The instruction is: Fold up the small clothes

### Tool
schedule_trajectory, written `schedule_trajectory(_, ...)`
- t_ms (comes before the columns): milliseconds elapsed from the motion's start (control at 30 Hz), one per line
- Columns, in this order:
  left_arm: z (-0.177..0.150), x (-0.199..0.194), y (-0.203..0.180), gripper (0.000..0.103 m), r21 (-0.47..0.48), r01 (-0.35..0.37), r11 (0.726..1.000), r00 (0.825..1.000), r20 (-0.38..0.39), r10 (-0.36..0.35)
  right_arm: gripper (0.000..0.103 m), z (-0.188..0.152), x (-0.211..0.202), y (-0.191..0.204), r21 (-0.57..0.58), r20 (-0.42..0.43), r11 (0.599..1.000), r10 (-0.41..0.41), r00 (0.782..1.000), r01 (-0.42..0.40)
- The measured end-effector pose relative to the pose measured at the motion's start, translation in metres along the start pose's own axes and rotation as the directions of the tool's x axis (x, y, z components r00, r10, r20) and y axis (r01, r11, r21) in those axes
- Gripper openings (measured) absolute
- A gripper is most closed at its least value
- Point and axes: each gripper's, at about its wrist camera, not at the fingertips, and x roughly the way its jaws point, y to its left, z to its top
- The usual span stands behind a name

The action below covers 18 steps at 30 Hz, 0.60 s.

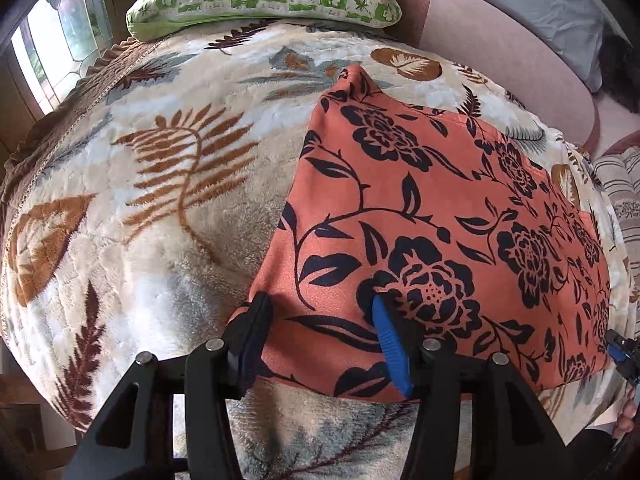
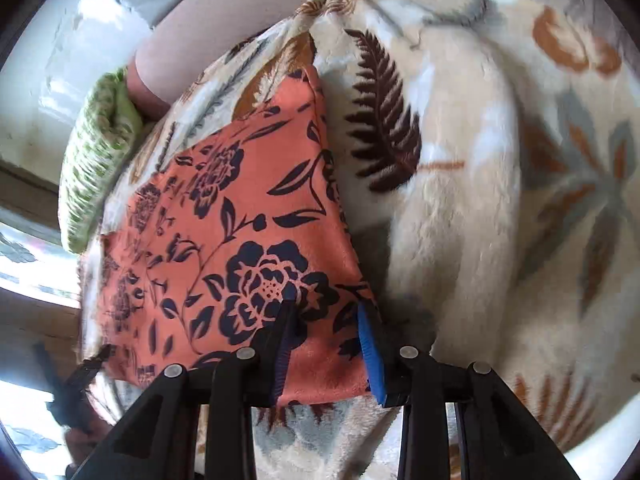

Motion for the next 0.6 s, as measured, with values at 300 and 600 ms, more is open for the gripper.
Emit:
schedule_trajectory(300, -0.032, -0.057, 0.048, 0.057, -0.197, 0.116, 0.974, 0.992, 0.061, -0.106, 0.037, -0.037, -0.018, 0.089, -0.209, 0.057, 0.961, 0.194, 0.979, -0.178)
schedule_trajectory(600, -0.05, -0.035, 0.062, 0.057, -0.368, 0.203, 0.907, 0.975, -0.006, -0.221, 0.036, -0.052, 0.054, 0.099, -0.188, -0.016, 0.958, 0.219, 0.976, -0.218)
